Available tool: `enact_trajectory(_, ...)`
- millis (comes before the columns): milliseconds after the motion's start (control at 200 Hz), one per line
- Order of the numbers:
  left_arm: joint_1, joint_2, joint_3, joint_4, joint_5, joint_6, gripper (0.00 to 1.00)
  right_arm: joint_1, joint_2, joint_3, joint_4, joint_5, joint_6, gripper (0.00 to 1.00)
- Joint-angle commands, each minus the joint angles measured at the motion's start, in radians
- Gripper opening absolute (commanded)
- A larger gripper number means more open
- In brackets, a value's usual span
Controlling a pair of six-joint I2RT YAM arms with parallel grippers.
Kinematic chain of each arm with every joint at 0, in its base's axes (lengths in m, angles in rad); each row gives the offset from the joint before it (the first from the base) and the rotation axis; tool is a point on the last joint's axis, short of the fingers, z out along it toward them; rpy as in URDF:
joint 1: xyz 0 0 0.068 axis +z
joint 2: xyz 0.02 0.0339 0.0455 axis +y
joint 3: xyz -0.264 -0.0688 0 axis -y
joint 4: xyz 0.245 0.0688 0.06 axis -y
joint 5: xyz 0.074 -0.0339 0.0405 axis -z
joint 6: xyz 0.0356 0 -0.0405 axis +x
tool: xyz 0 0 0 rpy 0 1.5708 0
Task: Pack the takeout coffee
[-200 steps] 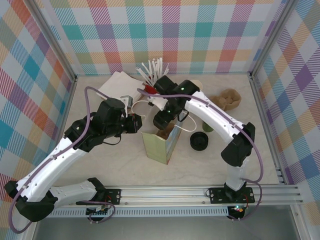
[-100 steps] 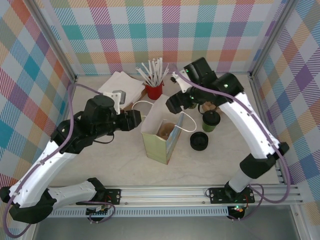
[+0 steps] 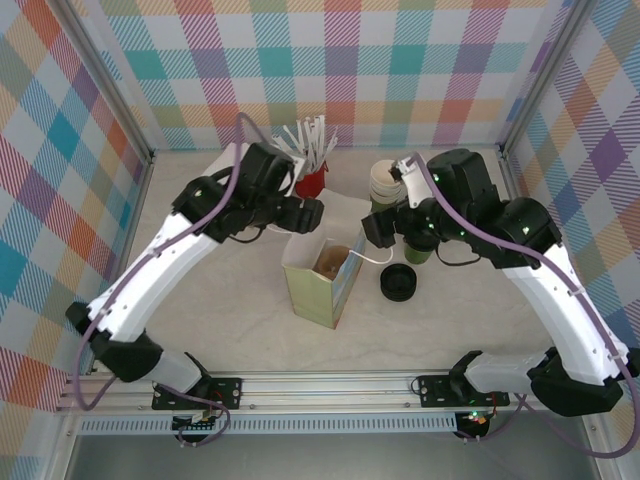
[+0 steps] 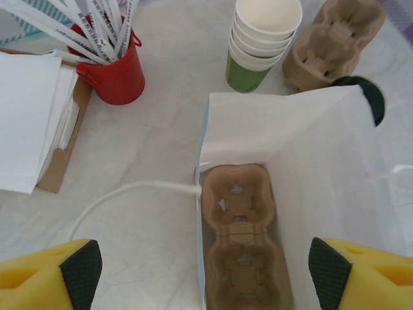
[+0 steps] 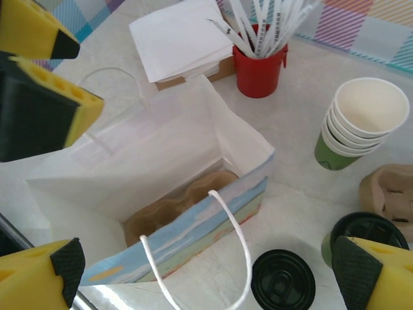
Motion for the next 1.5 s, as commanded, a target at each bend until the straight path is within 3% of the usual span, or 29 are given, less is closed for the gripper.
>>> enact_trajectory(0,0.021,0.074,0.082,-0.041,0.021,0.099,0.87,-0.005,-0.037,-0.041,0.005,0.053,0.036,1.0)
enact_trajectory(145,0.033,0.19,0.15,-0.071,-0.004,0.113,0.86,-0.005,-0.082,-0.087,0.0,0.069,0.049,1.0)
enact_trajectory(325,0.045,0.287,0.207,-0.109,-0.072,0.112,0.73,-0.006,-0.113,-0.116,-0.006,0.084,0.053,1.0)
enact_trajectory(405,0.046,0.312,0.234,-0.127,-0.061,0.104,0.55,-0.007,-0.119,-0.127,-0.005,0.092,0.053,1.0)
enact_trajectory(535,0.047,0.313,0.275,-0.168,-0.046,0.035,0.16,-0.009,-0.124,-0.142,0.001,0.107,0.054,1.0)
enact_trajectory(620,0.046,0.287,0.299,-0.205,-0.05,-0.051,0.0,-0.011,-0.128,-0.155,0.009,0.117,0.053,1.0)
enact_trajectory(765,0.045,0.192,0.253,-0.212,-0.037,-0.249,0.0,-0.027,-0.123,-0.164,0.012,0.135,0.082,1.0)
enact_trajectory(945,0.045,0.053,0.089,-0.084,-0.009,-0.459,0.0,-0.097,-0.077,-0.132,-0.025,0.077,0.123,1.0)
enact_trajectory(1215,0.003,-0.085,-0.034,0.04,-0.049,-0.63,0.0,-0.282,-0.061,-0.187,-0.028,-0.038,0.14,0.99)
enact_trajectory(1495,-0.035,-0.152,-0.116,0.106,-0.104,-0.762,0.0,-0.329,-0.038,-0.249,-0.011,-0.054,0.143,1.0)
